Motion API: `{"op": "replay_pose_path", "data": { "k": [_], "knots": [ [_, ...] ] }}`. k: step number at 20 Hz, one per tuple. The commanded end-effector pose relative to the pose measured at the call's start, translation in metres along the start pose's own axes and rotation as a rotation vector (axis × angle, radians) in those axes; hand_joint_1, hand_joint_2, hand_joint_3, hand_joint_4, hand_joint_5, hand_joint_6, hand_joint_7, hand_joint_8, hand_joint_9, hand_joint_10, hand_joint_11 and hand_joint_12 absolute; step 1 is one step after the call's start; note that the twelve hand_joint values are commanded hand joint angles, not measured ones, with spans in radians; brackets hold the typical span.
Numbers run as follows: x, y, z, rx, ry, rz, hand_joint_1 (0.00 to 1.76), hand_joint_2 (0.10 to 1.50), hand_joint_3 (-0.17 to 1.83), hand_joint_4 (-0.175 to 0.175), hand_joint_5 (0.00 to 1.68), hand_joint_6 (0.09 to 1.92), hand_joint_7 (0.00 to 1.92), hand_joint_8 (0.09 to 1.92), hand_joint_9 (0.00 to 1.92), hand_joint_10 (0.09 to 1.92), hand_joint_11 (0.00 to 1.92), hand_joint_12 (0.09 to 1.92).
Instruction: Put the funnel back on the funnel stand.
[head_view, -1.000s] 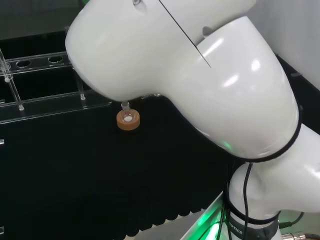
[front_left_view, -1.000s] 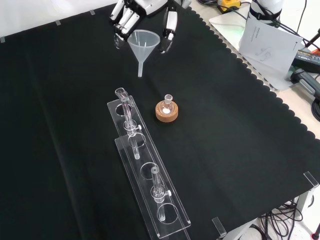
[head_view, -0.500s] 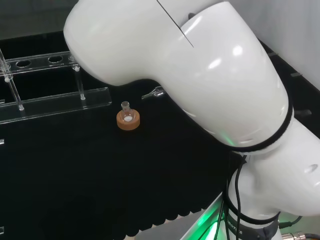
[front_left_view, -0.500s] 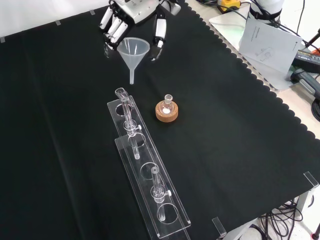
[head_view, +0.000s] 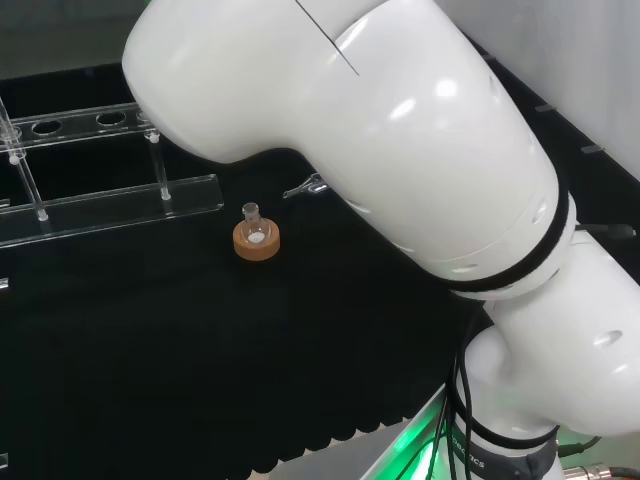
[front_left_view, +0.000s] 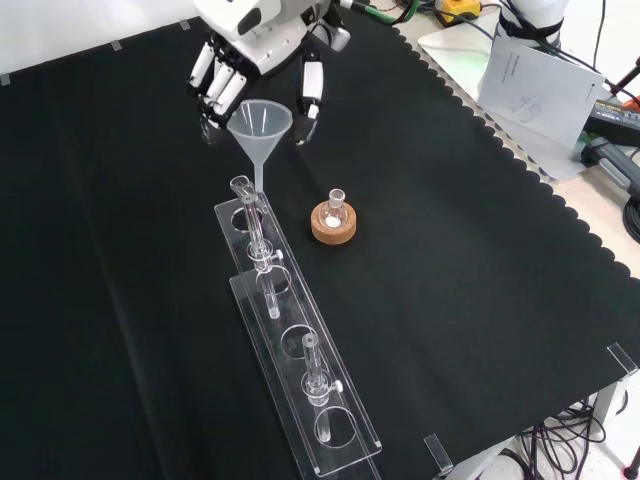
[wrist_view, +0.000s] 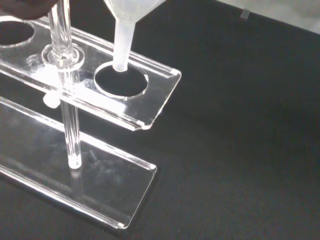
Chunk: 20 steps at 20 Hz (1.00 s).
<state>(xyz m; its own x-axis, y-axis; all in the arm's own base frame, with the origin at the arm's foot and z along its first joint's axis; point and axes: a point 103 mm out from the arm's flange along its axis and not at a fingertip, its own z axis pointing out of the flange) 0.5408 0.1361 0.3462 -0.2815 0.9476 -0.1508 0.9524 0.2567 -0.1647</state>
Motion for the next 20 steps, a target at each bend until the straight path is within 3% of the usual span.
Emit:
{"op": "replay_pose_path", "data": {
  "k": [1, 20],
  "knots": [
    [0.003, 0.013, 0.01, 0.019, -0.008, 0.005, 0.75, 0.81, 0.48, -0.012, 0.7, 0.63, 0.75, 0.72, 1.17, 0.48, 0.63, 1.24],
    [0.014, 0.039, 0.041, 0.072, -0.028, 0.002, 0.75, 0.8, 0.48, -0.012, 0.69, 0.63, 0.75, 0.72, 1.16, 0.48, 0.63, 1.24]
  ]
}}
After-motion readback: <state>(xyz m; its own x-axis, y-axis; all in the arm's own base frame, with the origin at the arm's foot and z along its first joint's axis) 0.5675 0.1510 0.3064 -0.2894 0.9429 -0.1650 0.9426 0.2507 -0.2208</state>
